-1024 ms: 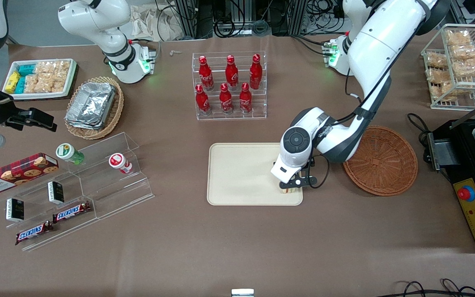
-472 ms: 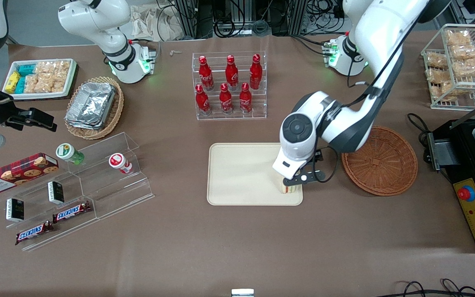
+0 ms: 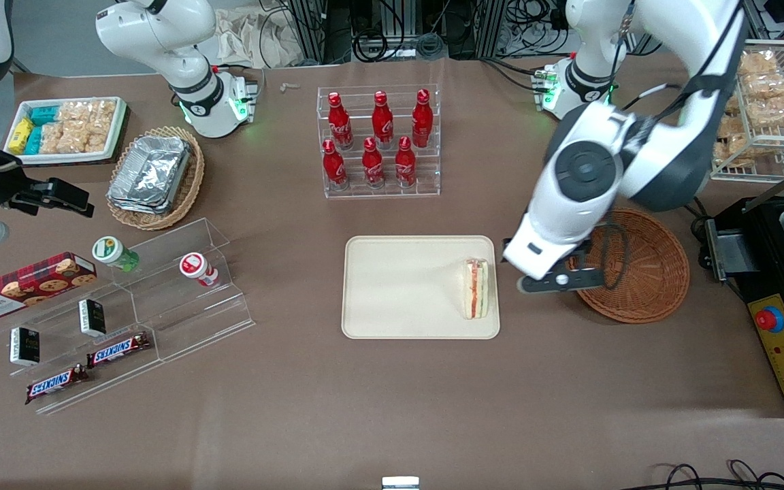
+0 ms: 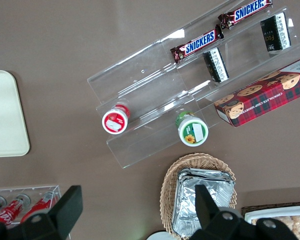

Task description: Place sandwich from basket to tray

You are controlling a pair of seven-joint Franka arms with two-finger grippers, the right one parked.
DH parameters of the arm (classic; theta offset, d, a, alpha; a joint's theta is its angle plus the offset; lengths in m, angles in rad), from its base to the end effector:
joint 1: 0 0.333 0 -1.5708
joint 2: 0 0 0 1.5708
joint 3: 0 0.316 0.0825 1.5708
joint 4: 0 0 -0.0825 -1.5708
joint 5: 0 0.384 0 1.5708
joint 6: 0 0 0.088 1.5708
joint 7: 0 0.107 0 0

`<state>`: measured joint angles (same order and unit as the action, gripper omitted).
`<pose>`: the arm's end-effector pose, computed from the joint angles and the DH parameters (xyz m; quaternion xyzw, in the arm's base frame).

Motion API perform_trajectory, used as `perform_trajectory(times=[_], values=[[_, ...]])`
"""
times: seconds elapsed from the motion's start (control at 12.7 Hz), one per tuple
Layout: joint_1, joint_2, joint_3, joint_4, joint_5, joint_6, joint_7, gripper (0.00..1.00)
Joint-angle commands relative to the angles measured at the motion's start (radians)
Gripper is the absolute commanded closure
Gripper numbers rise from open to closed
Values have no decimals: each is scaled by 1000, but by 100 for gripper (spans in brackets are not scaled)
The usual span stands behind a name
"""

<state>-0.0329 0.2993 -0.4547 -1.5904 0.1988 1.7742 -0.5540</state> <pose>0.5815 -0.2560 0.4687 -0.9985 -0.0150 0.0207 0.0478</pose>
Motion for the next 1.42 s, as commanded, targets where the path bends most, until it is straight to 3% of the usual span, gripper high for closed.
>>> perform_trajectory(times=[0.0,0.16,0.63,0.79,1.34], values=[[22,-115,81,-10,-86,-56,111,0],[-5,-195,206,0,-152,-82,236,0],[-16,-382,416,-65,-232,-187,499,0],[-16,-420,424,-88,-233,-187,499,0],[-18,-370,416,-55,-220,-194,497,0]])
